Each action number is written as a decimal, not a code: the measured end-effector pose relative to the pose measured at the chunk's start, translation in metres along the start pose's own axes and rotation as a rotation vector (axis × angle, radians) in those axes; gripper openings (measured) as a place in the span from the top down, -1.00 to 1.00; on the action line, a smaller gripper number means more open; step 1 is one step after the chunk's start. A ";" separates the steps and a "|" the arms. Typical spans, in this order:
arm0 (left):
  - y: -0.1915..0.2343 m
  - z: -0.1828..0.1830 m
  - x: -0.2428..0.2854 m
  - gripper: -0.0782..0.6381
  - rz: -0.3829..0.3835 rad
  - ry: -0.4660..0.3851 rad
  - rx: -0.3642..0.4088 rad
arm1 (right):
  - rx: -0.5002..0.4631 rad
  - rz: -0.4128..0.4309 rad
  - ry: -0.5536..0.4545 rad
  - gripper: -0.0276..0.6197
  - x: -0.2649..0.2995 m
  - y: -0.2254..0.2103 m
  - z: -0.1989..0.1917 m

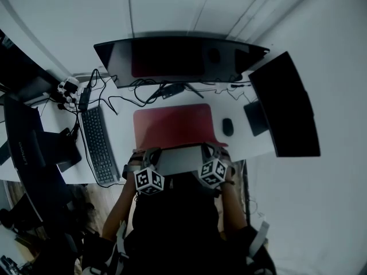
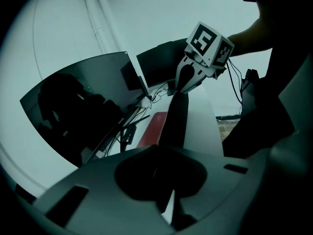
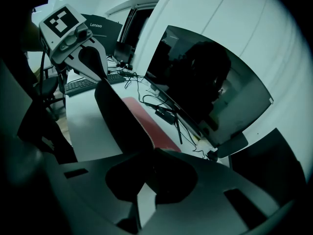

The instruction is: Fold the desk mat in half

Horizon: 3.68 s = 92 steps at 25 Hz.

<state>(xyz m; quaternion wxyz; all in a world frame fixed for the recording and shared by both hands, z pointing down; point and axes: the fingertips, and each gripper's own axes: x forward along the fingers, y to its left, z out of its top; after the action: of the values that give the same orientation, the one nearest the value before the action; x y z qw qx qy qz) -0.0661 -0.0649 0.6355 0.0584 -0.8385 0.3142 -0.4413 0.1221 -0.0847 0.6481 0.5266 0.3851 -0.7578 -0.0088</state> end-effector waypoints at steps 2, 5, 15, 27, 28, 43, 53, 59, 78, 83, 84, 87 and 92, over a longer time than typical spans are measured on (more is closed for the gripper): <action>0.015 0.003 0.002 0.73 0.017 -0.005 0.009 | -0.005 -0.018 -0.013 0.86 0.003 -0.011 0.012; 0.034 0.008 0.003 0.73 0.021 -0.010 -0.001 | -0.008 -0.031 -0.036 0.86 0.008 -0.024 0.028; 0.092 0.012 0.034 0.73 0.060 0.020 -0.003 | -0.043 -0.011 -0.077 0.86 0.048 -0.069 0.068; 0.164 -0.003 0.100 0.73 0.103 0.115 -0.082 | -0.089 0.056 -0.094 0.86 0.131 -0.113 0.107; 0.169 -0.006 0.107 0.73 0.108 0.122 -0.089 | -0.093 0.060 -0.093 0.86 0.140 -0.115 0.109; 0.194 -0.051 0.202 0.73 0.176 0.190 -0.118 | -0.118 0.066 -0.053 0.85 0.246 -0.120 0.103; 0.192 -0.073 0.231 0.73 0.179 0.259 -0.136 | -0.136 0.047 -0.022 0.85 0.277 -0.115 0.093; 0.191 -0.078 0.241 0.72 0.194 0.243 -0.155 | -0.112 0.042 -0.009 0.84 0.289 -0.114 0.091; 0.200 -0.081 0.234 0.50 0.254 0.232 -0.298 | -0.039 0.003 -0.012 0.68 0.292 -0.119 0.088; 0.201 -0.066 0.208 0.49 0.274 0.171 -0.384 | 0.023 -0.027 -0.039 0.65 0.267 -0.127 0.088; 0.201 -0.063 0.202 0.49 0.279 0.158 -0.399 | 0.036 -0.031 -0.045 0.65 0.260 -0.128 0.089; 0.202 -0.053 0.178 0.49 0.296 0.105 -0.459 | 0.102 -0.037 -0.071 0.65 0.237 -0.128 0.091; 0.198 -0.039 0.121 0.61 0.314 -0.032 -0.597 | 0.310 -0.018 -0.155 0.65 0.181 -0.123 0.106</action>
<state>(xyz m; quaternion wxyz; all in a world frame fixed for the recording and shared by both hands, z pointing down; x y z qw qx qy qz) -0.1403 -0.2857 0.6695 -0.1176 -0.7667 0.5539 -0.3024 0.0808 -0.3202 0.6921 0.4008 0.4669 -0.7848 0.0740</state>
